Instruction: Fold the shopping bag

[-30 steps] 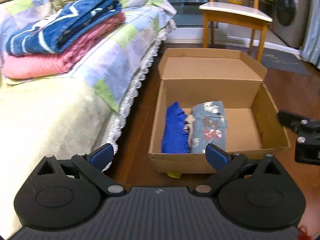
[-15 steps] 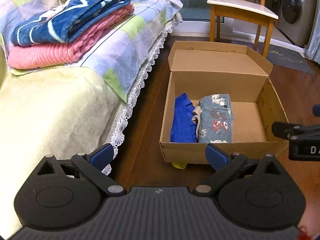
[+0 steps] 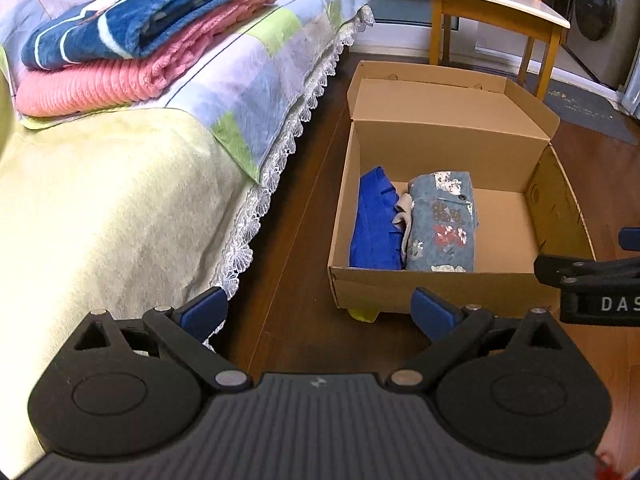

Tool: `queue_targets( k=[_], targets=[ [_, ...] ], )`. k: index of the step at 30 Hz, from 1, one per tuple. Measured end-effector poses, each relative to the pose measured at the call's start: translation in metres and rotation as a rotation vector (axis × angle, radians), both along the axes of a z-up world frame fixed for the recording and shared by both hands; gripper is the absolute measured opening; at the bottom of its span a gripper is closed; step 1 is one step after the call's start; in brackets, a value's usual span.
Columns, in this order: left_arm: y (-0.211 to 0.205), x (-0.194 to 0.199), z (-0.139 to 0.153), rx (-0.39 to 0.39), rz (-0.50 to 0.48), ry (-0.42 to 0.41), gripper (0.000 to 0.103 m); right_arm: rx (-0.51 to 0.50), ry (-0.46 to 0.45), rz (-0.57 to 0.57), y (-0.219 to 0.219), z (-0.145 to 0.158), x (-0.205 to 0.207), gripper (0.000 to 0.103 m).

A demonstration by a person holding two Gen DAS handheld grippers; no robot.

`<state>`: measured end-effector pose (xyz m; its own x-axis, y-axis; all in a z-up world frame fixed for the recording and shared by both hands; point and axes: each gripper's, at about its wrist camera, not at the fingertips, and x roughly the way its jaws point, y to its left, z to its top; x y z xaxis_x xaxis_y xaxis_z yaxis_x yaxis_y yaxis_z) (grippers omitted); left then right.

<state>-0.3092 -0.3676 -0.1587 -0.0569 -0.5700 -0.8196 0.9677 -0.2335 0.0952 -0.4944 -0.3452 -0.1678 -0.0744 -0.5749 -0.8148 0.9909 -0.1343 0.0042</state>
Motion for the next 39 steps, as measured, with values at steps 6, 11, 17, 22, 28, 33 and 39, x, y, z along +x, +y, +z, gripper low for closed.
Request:
queue_targets(
  k=[6,11,17,22,28,33,39],
  targets=[
    [-0.005,-0.003,-0.006,0.014,-0.005,-0.024,0.099,0.032,-0.005,0.0,-0.009,-0.01,0.002,0.102],
    [-0.009,-0.009,-0.011,0.028,-0.032,-0.04,0.099,0.053,0.0,-0.003,-0.012,-0.019,0.004,0.102],
    [-0.012,-0.023,-0.019,0.032,-0.091,-0.069,0.099,0.083,0.004,-0.019,-0.013,-0.031,0.004,0.102],
    [-0.017,-0.037,-0.024,0.036,-0.139,-0.09,0.099,0.105,0.013,-0.049,-0.015,-0.037,-0.002,0.102],
    [-0.023,-0.049,-0.025,0.04,-0.173,-0.073,0.099,0.123,0.026,-0.082,-0.015,-0.044,-0.012,0.102],
    [-0.025,-0.063,-0.026,0.032,-0.205,-0.078,0.099,0.133,0.04,-0.105,-0.013,-0.047,-0.019,0.102],
    [-0.028,-0.074,-0.027,0.03,-0.239,-0.083,0.099,0.147,0.05,-0.123,-0.011,-0.051,-0.026,0.102]
  ],
)
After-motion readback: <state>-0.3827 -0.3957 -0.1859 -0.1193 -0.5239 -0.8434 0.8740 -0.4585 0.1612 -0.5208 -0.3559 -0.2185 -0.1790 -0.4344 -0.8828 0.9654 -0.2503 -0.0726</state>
